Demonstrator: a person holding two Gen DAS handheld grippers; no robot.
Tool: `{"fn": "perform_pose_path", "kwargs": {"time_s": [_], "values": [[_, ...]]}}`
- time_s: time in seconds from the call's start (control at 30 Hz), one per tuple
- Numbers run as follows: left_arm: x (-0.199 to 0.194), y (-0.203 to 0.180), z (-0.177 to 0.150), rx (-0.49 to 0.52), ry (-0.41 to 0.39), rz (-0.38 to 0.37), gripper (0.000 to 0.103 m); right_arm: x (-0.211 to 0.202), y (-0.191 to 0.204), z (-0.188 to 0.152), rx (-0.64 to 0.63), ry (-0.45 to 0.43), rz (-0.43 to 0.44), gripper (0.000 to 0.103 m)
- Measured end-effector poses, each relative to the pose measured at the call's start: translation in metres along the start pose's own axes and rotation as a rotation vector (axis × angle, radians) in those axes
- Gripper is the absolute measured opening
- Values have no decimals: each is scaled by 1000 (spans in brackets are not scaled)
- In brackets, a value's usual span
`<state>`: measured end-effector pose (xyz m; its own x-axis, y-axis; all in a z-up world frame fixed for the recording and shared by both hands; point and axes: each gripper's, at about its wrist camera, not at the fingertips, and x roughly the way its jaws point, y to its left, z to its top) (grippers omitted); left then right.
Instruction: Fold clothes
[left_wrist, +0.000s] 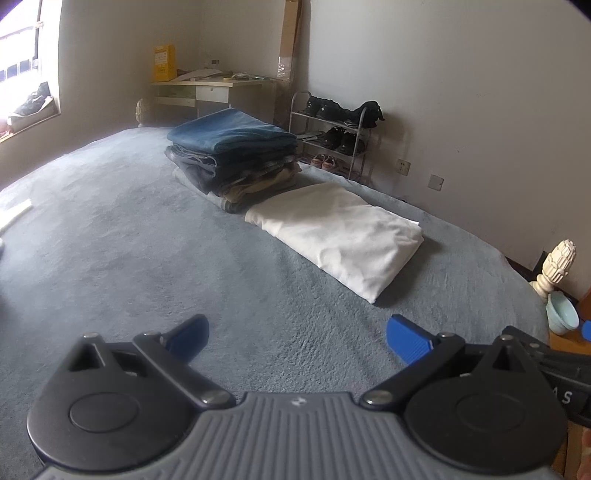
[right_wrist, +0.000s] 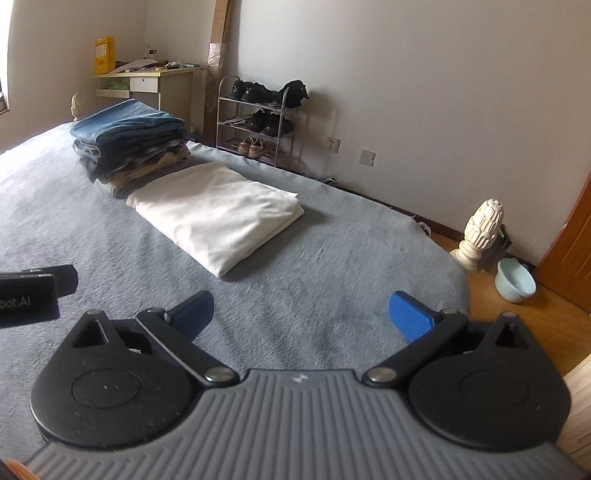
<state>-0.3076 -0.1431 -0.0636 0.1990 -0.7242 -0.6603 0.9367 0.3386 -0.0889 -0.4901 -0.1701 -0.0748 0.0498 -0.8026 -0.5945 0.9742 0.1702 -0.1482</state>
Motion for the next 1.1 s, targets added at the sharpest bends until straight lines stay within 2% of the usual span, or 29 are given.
{"fn": "perform_pose_path", "kwargs": {"time_s": [0.23,1.1], "values": [[-2,-3,-2,4,2,-14,103,-2,-1,2,-6,-7,-8,102],[10,-26,-11,72,46,-36,103,20,-19,-6,33,63,-17,102]]}}
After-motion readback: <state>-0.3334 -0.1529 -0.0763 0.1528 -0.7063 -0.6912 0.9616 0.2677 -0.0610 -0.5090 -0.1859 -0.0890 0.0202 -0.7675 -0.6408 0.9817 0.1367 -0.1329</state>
